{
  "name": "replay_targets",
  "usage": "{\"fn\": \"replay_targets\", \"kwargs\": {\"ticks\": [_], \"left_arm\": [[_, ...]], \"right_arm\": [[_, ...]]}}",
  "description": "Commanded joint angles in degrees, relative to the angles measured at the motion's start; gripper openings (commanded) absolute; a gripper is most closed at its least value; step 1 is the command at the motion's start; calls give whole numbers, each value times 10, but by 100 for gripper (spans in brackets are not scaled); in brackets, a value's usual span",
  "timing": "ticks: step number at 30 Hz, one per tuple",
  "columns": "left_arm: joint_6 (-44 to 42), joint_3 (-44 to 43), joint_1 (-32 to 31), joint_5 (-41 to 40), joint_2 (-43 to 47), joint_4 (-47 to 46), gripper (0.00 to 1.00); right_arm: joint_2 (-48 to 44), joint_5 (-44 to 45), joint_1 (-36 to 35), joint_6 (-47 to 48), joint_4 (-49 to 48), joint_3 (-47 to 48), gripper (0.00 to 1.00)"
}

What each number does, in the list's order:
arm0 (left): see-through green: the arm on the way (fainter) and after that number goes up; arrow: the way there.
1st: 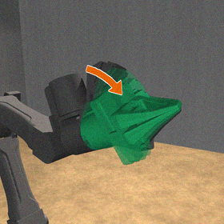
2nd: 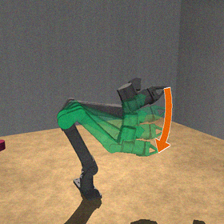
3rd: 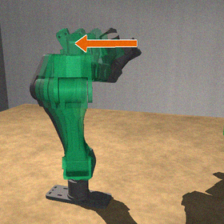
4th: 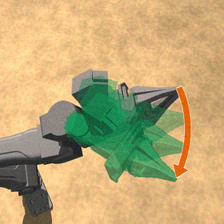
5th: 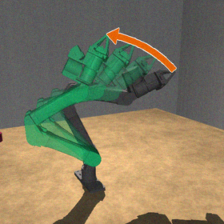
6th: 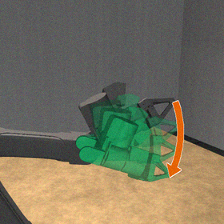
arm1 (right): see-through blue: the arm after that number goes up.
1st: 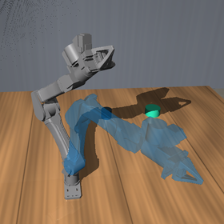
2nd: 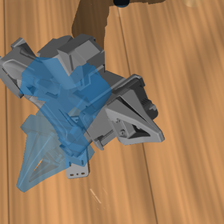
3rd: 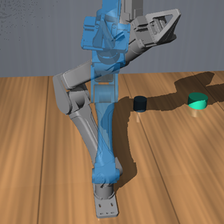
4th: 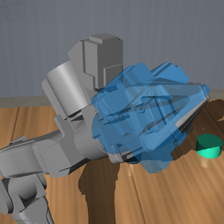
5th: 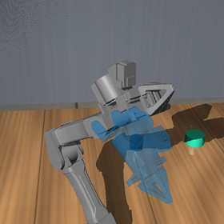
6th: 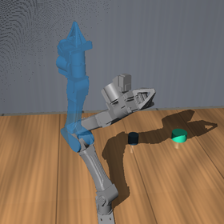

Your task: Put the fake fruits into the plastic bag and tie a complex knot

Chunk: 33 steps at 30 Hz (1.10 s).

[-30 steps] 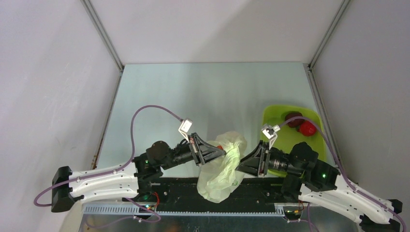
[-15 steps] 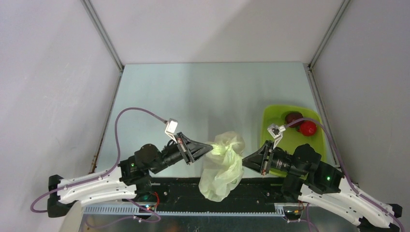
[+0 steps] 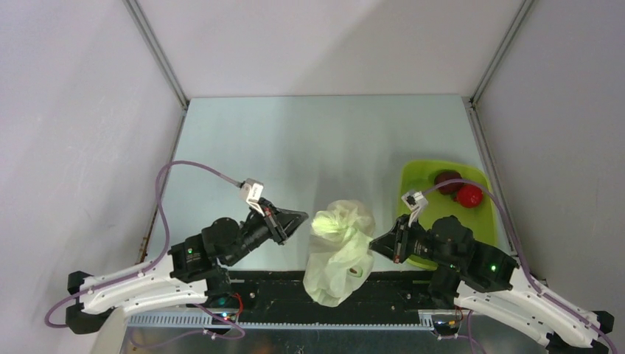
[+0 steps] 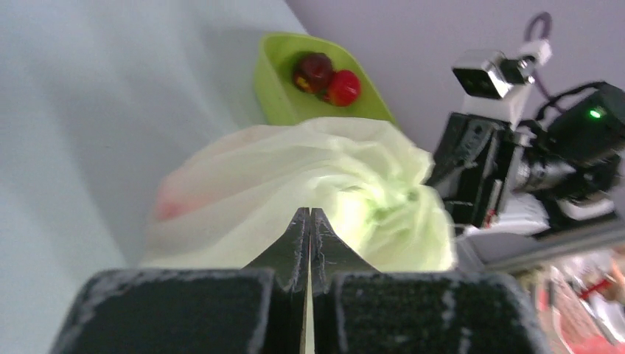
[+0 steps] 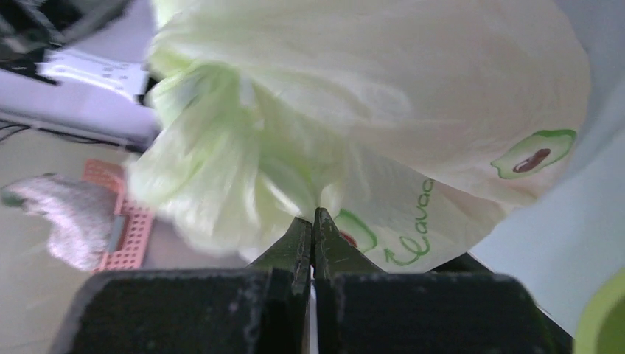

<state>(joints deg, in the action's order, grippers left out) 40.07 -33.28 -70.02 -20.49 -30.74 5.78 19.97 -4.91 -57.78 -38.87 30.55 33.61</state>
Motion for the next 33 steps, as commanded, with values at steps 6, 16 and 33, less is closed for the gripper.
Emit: {"fn": "replay_targets", "kwargs": {"ticks": [6, 16, 33], "left_arm": [[-14, -11, 31, -144, 24, 119, 0], [-19, 19, 39, 97, 22, -35, 40], [22, -26, -18, 112, -91, -1, 56]], "right_arm": [[67, 115, 2, 19, 99, 19, 0], [107, 93, -16, 35, 47, 19, 0], [95, 89, -16, 34, 47, 19, 0]]}}
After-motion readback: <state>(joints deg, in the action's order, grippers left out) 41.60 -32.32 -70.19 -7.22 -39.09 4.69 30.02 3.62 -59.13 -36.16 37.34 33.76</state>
